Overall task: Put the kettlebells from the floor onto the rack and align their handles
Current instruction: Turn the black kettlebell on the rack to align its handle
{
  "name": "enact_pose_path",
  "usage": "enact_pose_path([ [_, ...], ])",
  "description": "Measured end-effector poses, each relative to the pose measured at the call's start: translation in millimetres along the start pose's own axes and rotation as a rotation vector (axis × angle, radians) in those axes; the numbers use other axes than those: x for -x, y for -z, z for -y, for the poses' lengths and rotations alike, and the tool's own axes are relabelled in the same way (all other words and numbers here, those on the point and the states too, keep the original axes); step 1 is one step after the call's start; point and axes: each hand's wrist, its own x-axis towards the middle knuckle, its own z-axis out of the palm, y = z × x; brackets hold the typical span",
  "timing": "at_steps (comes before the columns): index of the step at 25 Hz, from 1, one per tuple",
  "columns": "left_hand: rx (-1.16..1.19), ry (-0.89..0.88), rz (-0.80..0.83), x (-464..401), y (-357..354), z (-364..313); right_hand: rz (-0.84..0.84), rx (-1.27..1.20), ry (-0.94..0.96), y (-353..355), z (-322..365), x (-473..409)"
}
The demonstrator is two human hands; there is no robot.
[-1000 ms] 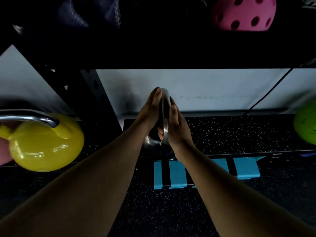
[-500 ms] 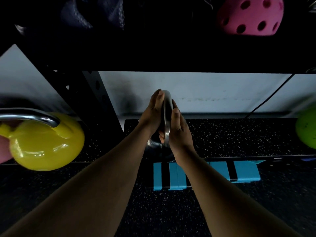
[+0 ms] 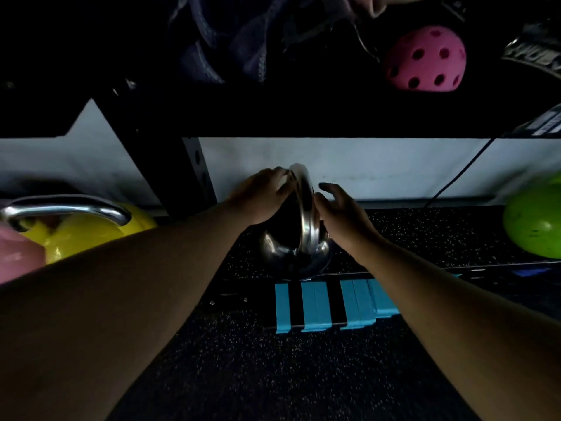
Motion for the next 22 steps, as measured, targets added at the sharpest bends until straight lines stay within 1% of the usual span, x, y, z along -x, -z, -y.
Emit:
enact_pose_path([
  [2,-0.161,-0.095,0.058,15.5,14.3,5.1,-0.033,0.202,0.050,7.0,3.4,8.3],
  [5,-0.373,-0.214,0.181,40.7,27.1,15.3,-0.098,0.581,0.176,6.0,15.7,30.2],
  [7,-0.477,-0.289,0.204,56.8,33.6,20.0,-0.115,0.732,0.233,-1.0,26.7,43.8],
  [11,-0.532,-0.350,0.128,92.8,54.3,39.0,-0.079,0.795,0.276,-24.2,54.1,63.8],
  [13,-0.551,-0.348,0.121,114.4,69.2,56.1,-0.070,0.773,0.298,-39.6,66.5,76.3],
  [17,-0.567,-0.269,0.008,157.9,107.8,100.4,-0.008,0.695,0.375,-77.4,92.4,89.7],
  [20,-0.572,-0.207,-0.049,188.7,144.5,149.6,0.041,0.701,0.427,-126.5,138.1,92.5],
  [22,-0.589,-0.179,-0.055,203.0,168.7,187.3,0.049,0.650,0.468,-165.2,167.3,90.0],
])
